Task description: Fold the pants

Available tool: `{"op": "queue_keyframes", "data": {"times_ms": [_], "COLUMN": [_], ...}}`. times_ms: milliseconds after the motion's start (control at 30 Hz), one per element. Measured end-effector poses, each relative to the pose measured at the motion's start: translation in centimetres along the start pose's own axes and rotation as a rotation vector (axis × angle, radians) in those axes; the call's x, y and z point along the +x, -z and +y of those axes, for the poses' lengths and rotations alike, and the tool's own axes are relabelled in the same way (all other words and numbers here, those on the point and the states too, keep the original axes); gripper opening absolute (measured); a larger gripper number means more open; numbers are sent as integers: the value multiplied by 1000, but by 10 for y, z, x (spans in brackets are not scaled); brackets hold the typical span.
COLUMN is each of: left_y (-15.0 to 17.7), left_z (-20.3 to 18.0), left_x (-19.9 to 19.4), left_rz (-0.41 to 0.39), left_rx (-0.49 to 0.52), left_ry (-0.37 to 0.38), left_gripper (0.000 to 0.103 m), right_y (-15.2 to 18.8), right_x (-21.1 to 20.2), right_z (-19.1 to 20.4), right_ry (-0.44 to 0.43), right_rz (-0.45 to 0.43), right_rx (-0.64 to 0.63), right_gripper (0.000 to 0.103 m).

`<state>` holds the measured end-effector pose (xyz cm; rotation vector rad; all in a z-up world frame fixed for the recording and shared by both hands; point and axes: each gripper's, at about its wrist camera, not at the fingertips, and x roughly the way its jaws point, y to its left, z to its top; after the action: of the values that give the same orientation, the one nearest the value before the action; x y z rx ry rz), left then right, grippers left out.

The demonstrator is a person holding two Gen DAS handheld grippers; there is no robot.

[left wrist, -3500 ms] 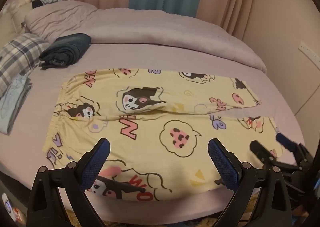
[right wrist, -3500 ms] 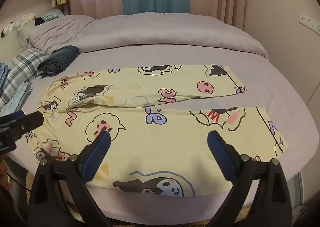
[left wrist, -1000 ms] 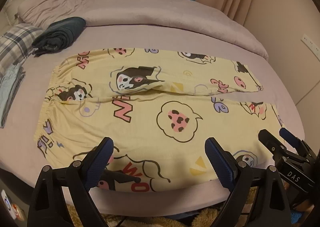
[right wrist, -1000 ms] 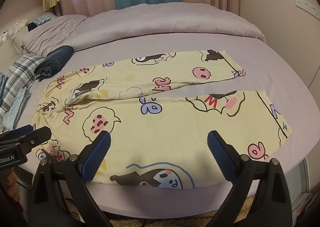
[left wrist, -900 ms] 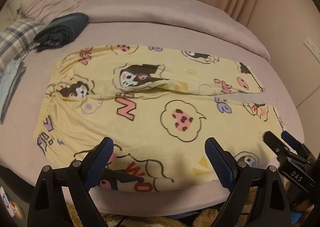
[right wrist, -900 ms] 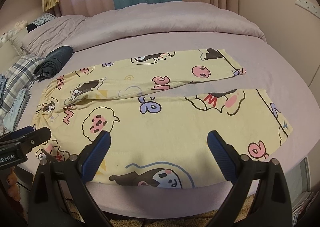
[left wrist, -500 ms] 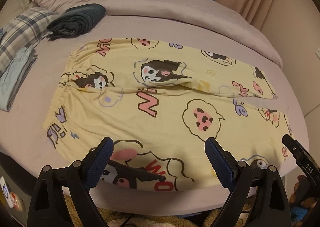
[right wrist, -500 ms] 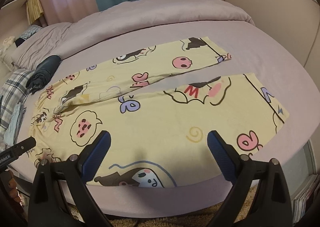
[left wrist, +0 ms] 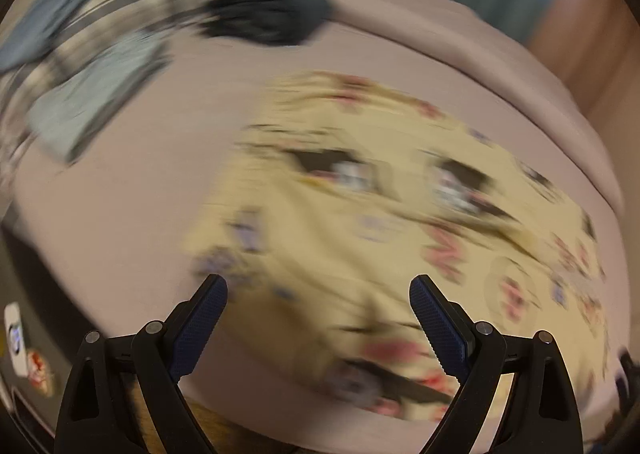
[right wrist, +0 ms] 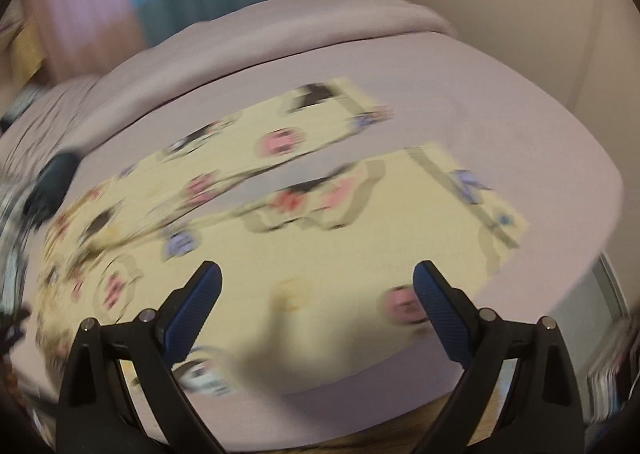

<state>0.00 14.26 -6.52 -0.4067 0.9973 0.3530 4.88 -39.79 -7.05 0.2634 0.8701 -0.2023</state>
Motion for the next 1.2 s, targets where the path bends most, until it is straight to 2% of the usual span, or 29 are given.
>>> {"op": "queue_keyframes", "data": {"times_ms": [100,200,300,400,433,467,533,633,700,733,767,800,833,867,900,967,1067,1200], "left_y": [-3,-1,0,4,5,5,4,4,5,6,6,6,6,6,6,6,5,5], "left_z": [45,68,79,78,73,68,62,55,50,48,46,45,44,47,52,62,66,72], "left_x": [15,22,33,43,46,47,47,47,46,46,47,47,46,43,42,46,26,-7], "left_rz": [24,48,74,112,107,105,100,104,106,101,97,92,80,61,61,90,34,-11], "left_rx": [-91,-138,-170,-180,-166,-147,-123,-122,-106,-102,-100,-100,-107,-132,-177,-270,-276,-262], "left_ry": [-85,-121,-95,-55,-78,-94,-77,-40,-7,0,-1,-2,-4,-4,42,135,103,131], "left_gripper": [94,90,89,84,84,84,84,81,77,75,71,67,49,14,0,0,0,0], "right_y": [-8,-6,-4,-4,-4,-3,0,-3,-6,-9,-12,-15,-16,-18,-19,-20,-22,-29], "right_x": [10,12,17,26,31,36,46,51,53,58,62,66,67,69,70,66,48,19], "right_z": [-55,-90,-118,-132,-132,-132,-130,-125,-126,-129,-131,-133,-135,-136,-138,-138,-138,-136], "right_ry": [111,185,156,80,75,79,99,119,109,101,92,86,79,63,38,23,-3,-30], "right_rz": [23,38,62,78,87,99,120,80,63,51,43,41,36,27,27,14,-37,-94], "right_rx": [128,196,273,334,339,341,340,304,302,305,309,310,314,321,330,347,362,344], "right_gripper": [97,93,88,84,81,76,74,73,66,56,42,34,25,13,11,8,8,8]}}
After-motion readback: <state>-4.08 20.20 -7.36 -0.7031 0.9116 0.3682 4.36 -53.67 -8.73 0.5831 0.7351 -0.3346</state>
